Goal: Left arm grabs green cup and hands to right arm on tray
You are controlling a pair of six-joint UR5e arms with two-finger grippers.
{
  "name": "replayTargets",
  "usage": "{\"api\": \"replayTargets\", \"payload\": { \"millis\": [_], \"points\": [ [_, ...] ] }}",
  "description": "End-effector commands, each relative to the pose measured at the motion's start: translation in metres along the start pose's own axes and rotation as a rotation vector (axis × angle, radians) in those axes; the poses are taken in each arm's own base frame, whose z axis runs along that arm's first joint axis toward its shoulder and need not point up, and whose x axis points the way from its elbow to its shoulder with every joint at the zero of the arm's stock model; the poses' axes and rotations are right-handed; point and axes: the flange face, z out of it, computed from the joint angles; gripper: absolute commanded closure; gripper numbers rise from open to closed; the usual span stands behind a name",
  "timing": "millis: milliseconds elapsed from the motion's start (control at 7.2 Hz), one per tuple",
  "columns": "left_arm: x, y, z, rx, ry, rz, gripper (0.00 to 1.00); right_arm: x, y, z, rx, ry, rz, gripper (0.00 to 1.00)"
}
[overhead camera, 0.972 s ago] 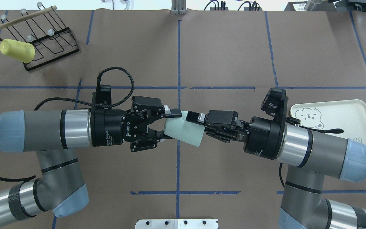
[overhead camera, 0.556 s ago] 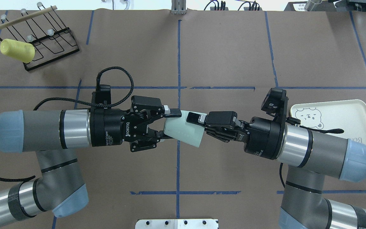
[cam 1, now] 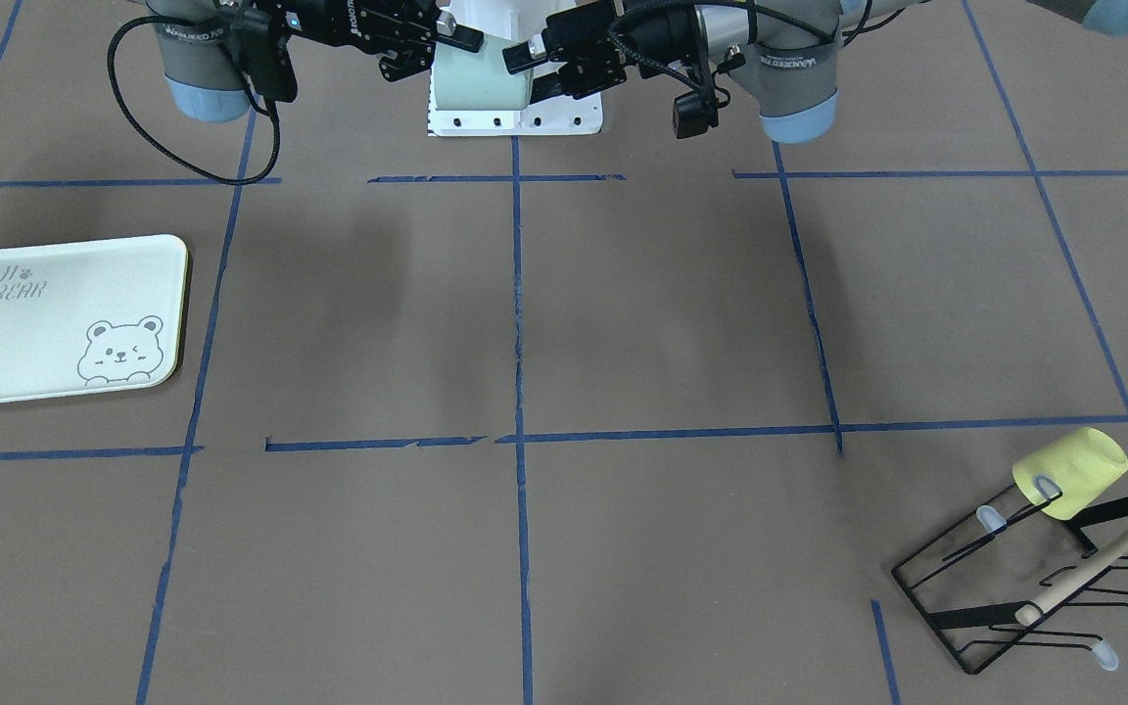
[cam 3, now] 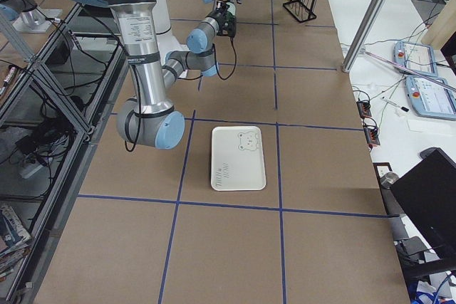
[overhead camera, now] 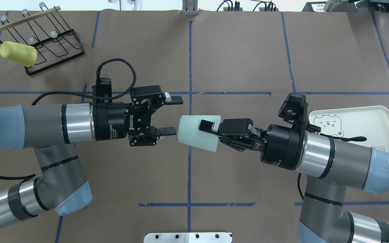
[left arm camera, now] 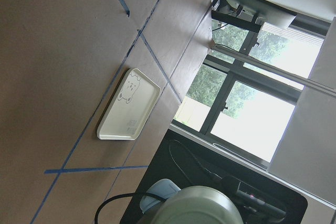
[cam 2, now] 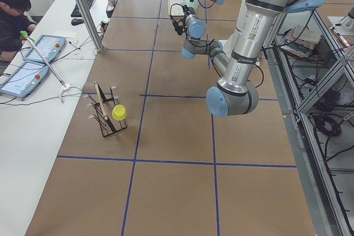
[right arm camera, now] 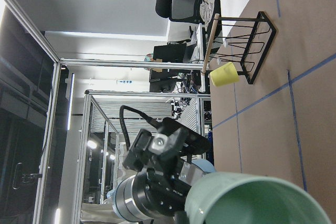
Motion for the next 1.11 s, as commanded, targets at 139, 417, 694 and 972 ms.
{"api": "replayTargets", "payload": {
  "millis": [139, 417, 694, 972],
  "points": [
    [0.013, -0.093, -0.004, 0.243, -0.106, 0.043, 0.0, 0.016, -0.017, 0.005, 0.051, 0.159, -0.028, 1.0],
    [-0.003, -0.129, 0.003, 0.369, -0.374, 0.252, 0.0, 0.011, -0.084, -0.001, 0.028, 0.44, -0.067, 1.0],
    [-0.001, -0.178, -0.025, 0.37, -0.699, 0.379, 0.0, 0.015, -0.142, -0.02, -0.022, 0.726, -0.162, 1.0],
    [-0.012, -0.228, -0.083, 0.363, -0.962, 0.56, 0.0, 0.03, -0.176, -0.038, -0.054, 0.997, -0.301, 1.0]
  ]
}}
